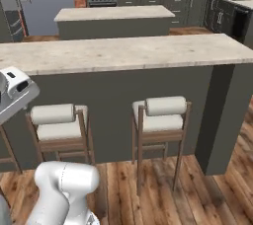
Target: Open the fridge, grab two sodas, and place both sodas inside the bowl with ice on the dining counter.
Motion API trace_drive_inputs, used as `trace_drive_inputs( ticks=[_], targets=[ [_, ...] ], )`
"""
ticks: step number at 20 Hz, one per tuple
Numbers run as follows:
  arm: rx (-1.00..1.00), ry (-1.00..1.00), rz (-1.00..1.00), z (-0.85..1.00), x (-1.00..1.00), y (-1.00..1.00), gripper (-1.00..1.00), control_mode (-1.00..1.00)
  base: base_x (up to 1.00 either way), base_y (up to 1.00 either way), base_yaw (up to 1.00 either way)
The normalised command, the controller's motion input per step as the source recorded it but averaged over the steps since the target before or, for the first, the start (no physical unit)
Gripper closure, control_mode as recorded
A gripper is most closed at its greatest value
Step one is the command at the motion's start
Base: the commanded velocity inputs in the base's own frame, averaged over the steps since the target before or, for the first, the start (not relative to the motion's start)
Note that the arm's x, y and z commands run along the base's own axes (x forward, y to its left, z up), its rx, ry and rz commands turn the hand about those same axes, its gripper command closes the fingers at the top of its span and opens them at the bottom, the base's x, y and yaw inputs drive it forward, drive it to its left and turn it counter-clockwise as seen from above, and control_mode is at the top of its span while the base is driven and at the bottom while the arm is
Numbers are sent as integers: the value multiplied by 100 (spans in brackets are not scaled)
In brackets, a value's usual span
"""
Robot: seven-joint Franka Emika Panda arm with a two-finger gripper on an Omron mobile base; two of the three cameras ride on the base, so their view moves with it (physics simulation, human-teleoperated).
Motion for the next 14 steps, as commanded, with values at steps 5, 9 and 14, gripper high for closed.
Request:
trace_drive_inputs(
  ticks=[5,9,14],
  targets=[
    [0,0,0,0,0,0,-100,100,6,-100,0],
    [0,0,0,0,0,0,-100,100,11,-100,0],
    [0,0,0,0,0,0,-100,100,20,-100,0]
  ],
)
